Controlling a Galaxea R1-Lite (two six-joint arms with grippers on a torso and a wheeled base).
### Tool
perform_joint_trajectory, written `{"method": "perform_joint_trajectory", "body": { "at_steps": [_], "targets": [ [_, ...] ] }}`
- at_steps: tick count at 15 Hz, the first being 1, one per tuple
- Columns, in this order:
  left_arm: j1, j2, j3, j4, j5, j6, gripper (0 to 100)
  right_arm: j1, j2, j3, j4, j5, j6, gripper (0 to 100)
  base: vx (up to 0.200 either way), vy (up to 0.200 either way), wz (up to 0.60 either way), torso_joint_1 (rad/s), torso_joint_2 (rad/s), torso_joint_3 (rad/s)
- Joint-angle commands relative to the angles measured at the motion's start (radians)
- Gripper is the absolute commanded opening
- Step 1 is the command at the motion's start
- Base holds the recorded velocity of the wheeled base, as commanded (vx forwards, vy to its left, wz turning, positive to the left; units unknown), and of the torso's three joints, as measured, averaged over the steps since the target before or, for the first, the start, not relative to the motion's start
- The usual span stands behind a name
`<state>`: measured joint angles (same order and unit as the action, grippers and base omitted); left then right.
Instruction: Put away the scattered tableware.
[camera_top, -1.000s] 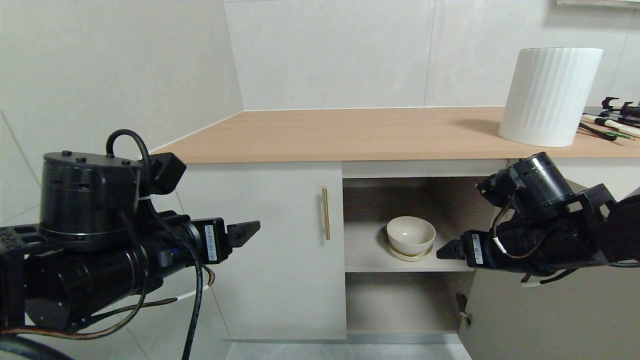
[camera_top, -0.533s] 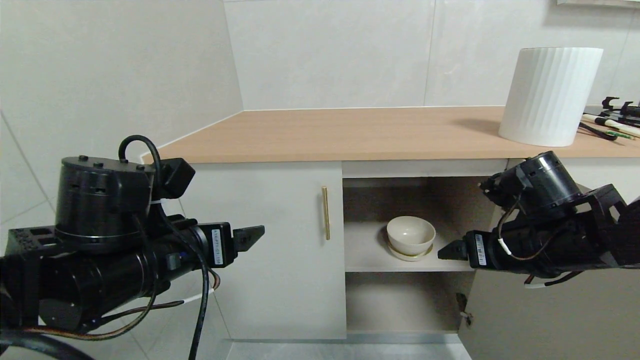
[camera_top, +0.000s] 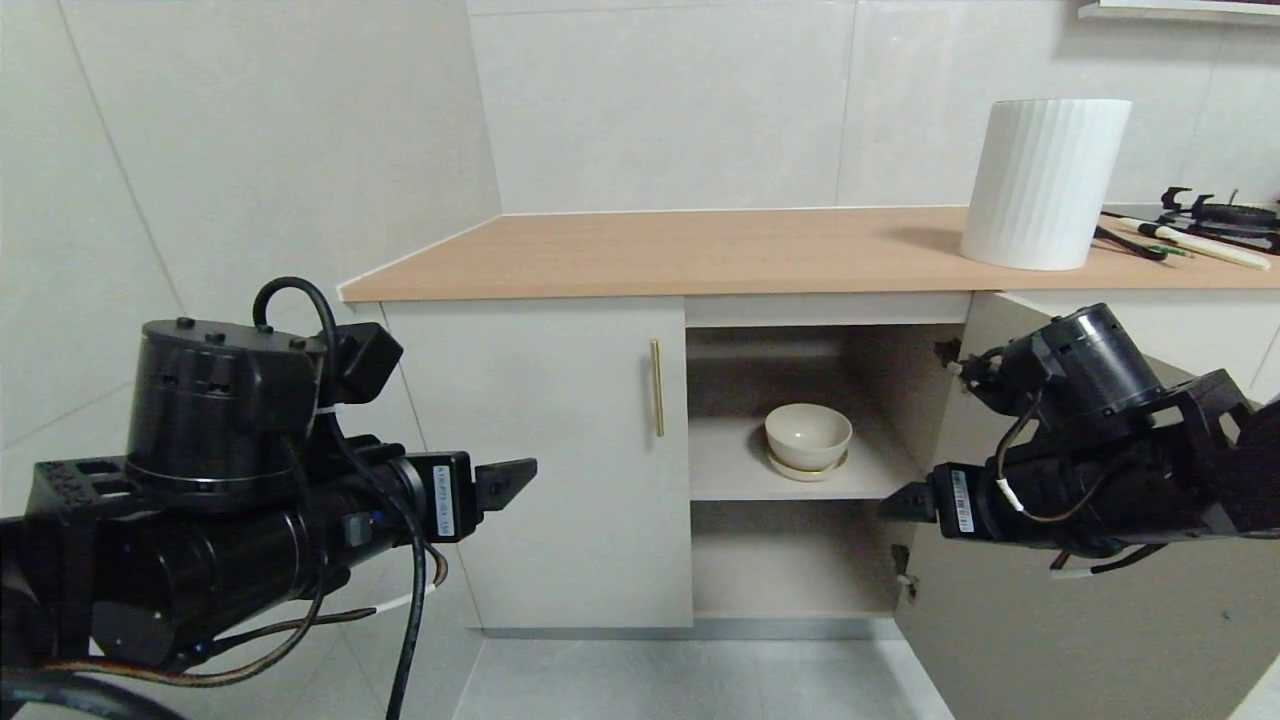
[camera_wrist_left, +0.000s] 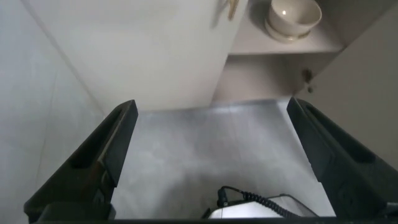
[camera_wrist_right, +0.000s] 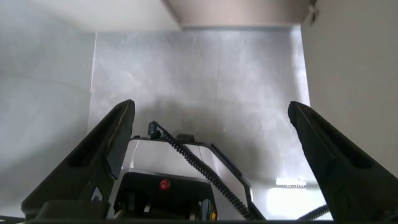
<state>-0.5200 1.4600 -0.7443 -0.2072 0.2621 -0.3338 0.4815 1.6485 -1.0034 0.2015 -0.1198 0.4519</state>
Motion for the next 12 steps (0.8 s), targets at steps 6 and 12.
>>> {"method": "perform_joint_trajectory", "body": {
  "at_steps": [6, 12],
  "targets": [
    [-0.008, 0.006, 0.000, 0.002, 0.002, -0.001, 100, 0.008, 0.002, 0.003, 0.001, -0.006, -0.001, 100, -0.200, 0.000, 0.00, 0.003, 0.00, 0.003],
    [-0.015, 0.010, 0.005, 0.002, 0.002, 0.001, 100, 0.009, -0.022, 0.003, 0.001, -0.018, -0.004, 100, -0.067, 0.000, 0.00, -0.001, 0.00, 0.002]
  ]
}}
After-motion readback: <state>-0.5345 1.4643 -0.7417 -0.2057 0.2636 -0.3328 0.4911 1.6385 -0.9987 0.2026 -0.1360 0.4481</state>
